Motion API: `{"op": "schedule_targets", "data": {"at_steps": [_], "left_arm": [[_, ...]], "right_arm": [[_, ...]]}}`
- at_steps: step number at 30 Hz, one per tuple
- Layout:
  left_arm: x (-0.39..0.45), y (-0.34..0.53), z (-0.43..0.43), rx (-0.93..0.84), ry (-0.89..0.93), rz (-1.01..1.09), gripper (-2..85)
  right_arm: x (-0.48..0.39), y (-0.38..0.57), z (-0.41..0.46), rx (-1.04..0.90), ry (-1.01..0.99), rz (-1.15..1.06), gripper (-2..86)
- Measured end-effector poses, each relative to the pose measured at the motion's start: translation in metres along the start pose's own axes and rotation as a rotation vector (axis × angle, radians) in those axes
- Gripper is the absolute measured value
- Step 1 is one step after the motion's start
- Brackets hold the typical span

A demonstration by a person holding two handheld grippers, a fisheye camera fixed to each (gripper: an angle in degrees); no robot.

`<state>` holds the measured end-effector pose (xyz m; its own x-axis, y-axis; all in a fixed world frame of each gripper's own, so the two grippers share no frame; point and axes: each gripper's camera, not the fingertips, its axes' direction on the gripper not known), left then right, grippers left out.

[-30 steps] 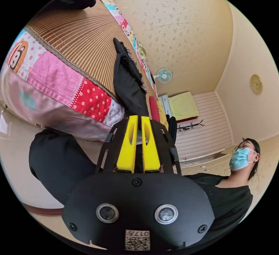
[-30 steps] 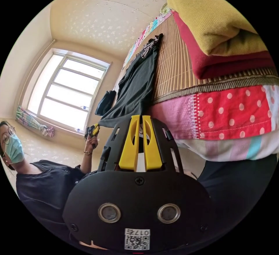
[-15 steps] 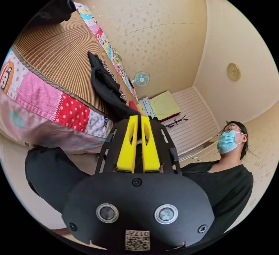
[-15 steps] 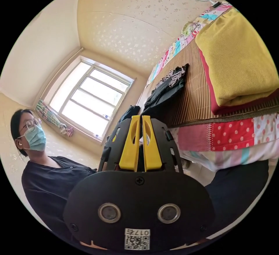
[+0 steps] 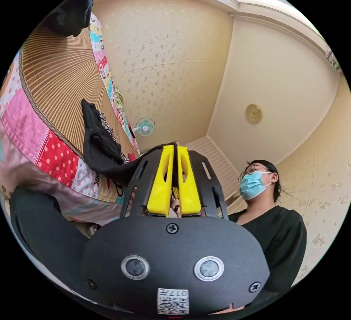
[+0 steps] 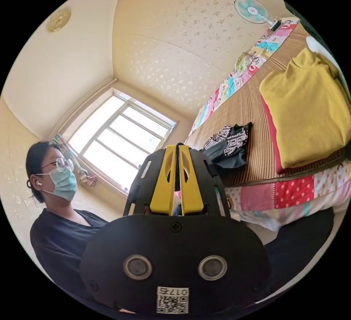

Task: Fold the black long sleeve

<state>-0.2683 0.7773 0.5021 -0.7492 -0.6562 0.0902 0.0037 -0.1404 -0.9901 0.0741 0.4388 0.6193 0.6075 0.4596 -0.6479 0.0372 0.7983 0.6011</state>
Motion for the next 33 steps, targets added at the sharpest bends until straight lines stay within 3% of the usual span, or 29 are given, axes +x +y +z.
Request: {"op": "schedule_targets", "data": {"at_steps": [6,13,20,33], "left_arm": [[-0.028,-0.035,0.024,0.127,-0.15,0.015,-0.5],[-0.081,-0.089,0.065,0.23,-0.158,0.004,-0.4],[-0.132,-0.14,0.114,0.276,-0.226,-0.005,-0.6],[-0.25,-0.178,0.165,0.297,-0.405,-0.182,1.1]], "right_arm": [[0.027,-0.049,0.084,-0.018,0.24,0.036,0.8],[0.087,-0.09,0.177,0.048,0.403,0.126,1.0],[0.135,-0.118,0.269,0.093,0.617,0.059,1.2],[0.258,-0.126,0.385,0.111,0.712,0.09,1.5]]}}
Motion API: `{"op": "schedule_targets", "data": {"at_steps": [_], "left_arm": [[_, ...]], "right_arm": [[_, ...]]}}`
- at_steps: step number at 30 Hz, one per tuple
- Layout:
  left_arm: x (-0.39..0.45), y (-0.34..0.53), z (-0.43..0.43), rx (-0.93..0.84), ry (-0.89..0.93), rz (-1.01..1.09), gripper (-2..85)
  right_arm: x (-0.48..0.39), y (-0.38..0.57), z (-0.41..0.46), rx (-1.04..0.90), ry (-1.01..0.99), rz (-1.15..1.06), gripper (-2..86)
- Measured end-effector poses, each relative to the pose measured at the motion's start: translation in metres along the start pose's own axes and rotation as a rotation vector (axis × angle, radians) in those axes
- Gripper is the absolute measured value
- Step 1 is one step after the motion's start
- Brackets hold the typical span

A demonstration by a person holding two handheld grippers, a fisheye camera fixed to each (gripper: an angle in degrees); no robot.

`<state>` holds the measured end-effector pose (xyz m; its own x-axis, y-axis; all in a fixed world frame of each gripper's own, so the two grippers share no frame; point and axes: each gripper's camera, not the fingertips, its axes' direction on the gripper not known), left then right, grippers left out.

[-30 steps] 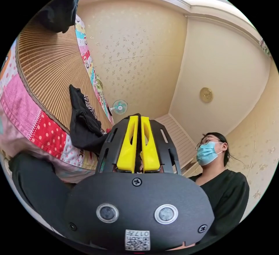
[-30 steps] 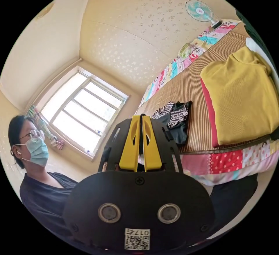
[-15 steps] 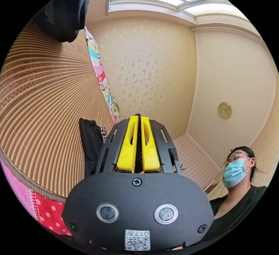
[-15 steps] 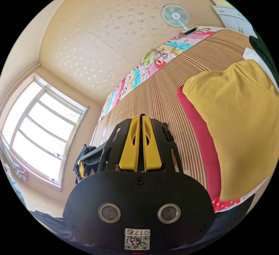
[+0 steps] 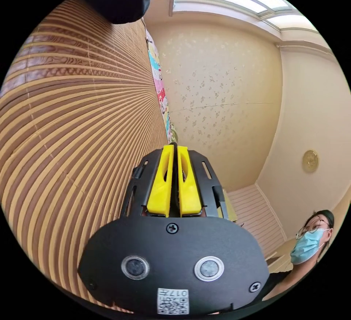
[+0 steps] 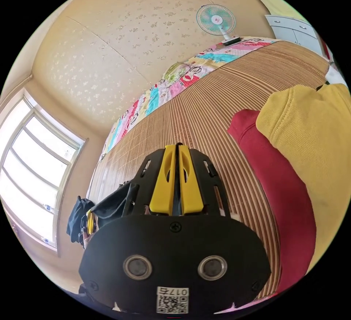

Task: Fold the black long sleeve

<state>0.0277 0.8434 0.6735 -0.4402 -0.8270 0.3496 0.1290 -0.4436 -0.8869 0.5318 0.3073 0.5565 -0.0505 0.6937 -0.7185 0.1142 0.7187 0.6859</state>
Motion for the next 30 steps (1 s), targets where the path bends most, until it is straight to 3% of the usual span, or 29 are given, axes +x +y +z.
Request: {"op": "schedule_targets", "data": {"at_steps": [7,13,17,23,26,30], "left_arm": [[-0.005,0.007,0.009,0.074,-0.019,0.033,7.7],[0.044,0.022,0.016,0.005,-0.133,0.231,9.3],[0.082,0.061,0.023,-0.066,-0.258,0.377,9.3],[0.111,0.112,0.083,-0.401,-0.415,0.541,8.0],[0.108,0.135,0.113,-0.428,-0.541,0.592,8.0],[0.085,0.159,0.142,-0.511,-0.473,0.617,8.0]], "right_arm": [[0.016,0.021,0.04,0.011,0.02,-0.023,4.6],[0.021,0.026,0.027,0.057,-0.007,-0.087,8.6],[-0.029,0.055,0.032,-0.084,-0.13,-0.386,9.5],[-0.134,0.16,0.077,-0.424,-0.323,-0.955,10.5],[-0.161,0.216,0.108,-0.444,-0.215,-1.12,10.9],[-0.167,0.248,0.15,-0.576,-0.217,-1.162,10.7]]}}
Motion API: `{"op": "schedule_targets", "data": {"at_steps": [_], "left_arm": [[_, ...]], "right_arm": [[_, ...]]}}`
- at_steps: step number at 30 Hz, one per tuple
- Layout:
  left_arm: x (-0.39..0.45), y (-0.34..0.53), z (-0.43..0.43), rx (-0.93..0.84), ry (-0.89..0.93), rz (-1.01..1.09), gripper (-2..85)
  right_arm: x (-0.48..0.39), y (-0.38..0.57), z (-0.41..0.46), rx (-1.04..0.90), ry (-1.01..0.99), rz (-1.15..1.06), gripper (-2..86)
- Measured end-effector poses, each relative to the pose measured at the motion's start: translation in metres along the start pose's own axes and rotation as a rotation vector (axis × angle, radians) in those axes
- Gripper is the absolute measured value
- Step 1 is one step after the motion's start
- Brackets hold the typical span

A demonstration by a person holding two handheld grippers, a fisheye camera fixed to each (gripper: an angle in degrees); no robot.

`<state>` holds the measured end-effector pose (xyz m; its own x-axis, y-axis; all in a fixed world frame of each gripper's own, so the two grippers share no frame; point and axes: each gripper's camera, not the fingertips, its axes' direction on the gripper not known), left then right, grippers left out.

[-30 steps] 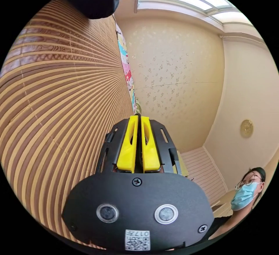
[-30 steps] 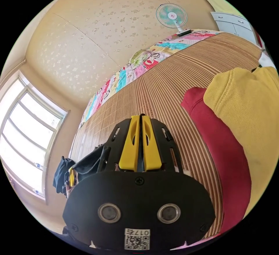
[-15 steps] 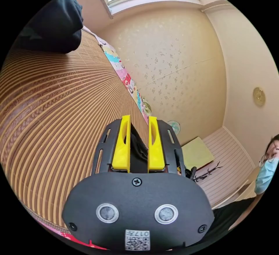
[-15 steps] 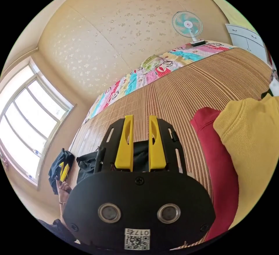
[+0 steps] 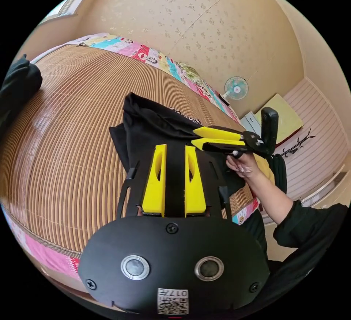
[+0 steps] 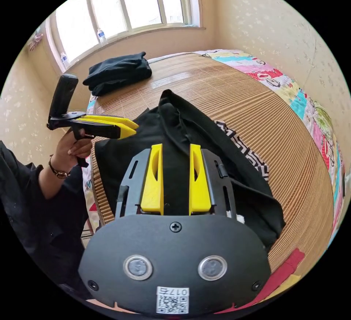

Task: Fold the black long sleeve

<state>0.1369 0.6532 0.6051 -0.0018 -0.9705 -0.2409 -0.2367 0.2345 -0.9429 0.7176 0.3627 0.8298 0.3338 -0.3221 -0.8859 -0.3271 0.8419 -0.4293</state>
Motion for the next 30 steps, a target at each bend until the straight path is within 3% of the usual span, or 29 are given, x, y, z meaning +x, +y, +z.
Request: {"op": "schedule_targets", "data": {"at_steps": [7,15,19,24,30], "left_arm": [[0.0,0.006,0.018,-0.036,0.067,0.046,8.2],[-0.02,0.009,0.022,-0.041,0.076,0.033,8.3],[-0.026,0.011,0.011,-0.007,0.064,0.028,9.0],[-0.055,0.016,-0.019,0.042,-0.013,-0.123,11.2],[-0.097,0.02,-0.028,0.017,0.116,-0.219,11.2]], "right_arm": [[0.023,0.0,0.027,-0.019,0.02,0.079,2.3],[0.094,0.004,0.028,0.053,0.12,0.436,3.1],[0.101,0.001,0.003,0.133,0.114,0.485,7.0],[0.101,0.018,-0.04,0.197,0.032,0.516,6.9],[0.146,0.113,-0.097,0.124,0.172,0.716,6.0]]}}
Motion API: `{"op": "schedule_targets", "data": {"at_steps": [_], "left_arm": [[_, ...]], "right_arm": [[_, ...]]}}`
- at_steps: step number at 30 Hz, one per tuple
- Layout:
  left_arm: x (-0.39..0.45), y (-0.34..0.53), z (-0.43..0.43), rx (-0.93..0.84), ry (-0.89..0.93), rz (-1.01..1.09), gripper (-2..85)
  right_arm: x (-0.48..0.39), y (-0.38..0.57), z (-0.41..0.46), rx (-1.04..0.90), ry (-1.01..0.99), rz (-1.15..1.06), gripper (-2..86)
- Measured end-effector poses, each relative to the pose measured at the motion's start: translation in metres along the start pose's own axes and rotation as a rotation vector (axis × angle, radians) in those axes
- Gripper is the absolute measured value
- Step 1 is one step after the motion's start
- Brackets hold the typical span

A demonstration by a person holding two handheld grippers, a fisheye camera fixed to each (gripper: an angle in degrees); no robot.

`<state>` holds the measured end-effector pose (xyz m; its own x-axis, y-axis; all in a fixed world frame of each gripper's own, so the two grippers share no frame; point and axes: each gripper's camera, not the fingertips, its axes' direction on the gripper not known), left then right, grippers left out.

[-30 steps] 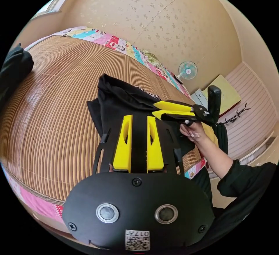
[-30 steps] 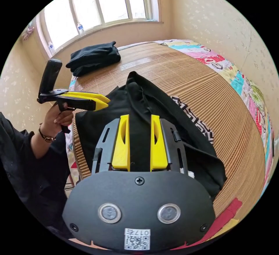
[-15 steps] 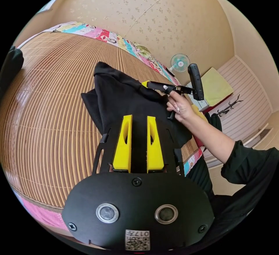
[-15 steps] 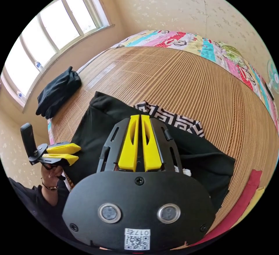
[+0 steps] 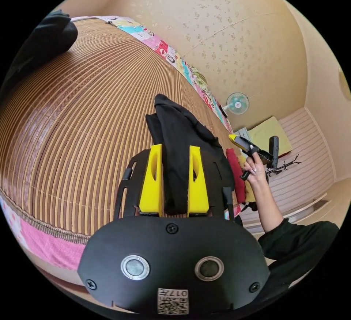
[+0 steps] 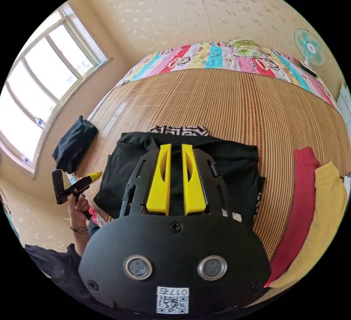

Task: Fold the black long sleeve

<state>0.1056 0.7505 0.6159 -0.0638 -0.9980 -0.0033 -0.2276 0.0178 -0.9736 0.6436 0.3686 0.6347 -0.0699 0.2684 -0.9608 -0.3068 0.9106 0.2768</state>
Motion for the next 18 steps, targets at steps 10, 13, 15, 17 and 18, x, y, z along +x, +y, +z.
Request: {"op": "schedule_targets", "data": {"at_steps": [10,13,15,17,18], "left_arm": [[0.032,0.007,-0.008,0.07,0.047,0.183,9.8],[0.03,0.004,0.005,0.009,0.04,0.189,10.5],[0.027,0.003,0.005,0.015,0.069,0.197,11.0],[0.025,0.003,0.0,0.038,0.08,0.194,11.0],[0.024,0.002,-0.003,0.048,0.069,0.19,11.1]], "right_arm": [[0.078,-0.044,0.053,-0.26,-0.103,0.048,6.7],[0.104,-0.068,0.084,-0.276,-0.092,0.137,4.8],[0.124,-0.077,0.085,-0.202,-0.122,0.19,3.0],[0.156,-0.077,0.08,-0.104,-0.148,0.342,1.5],[0.164,-0.075,0.079,-0.088,-0.161,0.38,1.4]]}}
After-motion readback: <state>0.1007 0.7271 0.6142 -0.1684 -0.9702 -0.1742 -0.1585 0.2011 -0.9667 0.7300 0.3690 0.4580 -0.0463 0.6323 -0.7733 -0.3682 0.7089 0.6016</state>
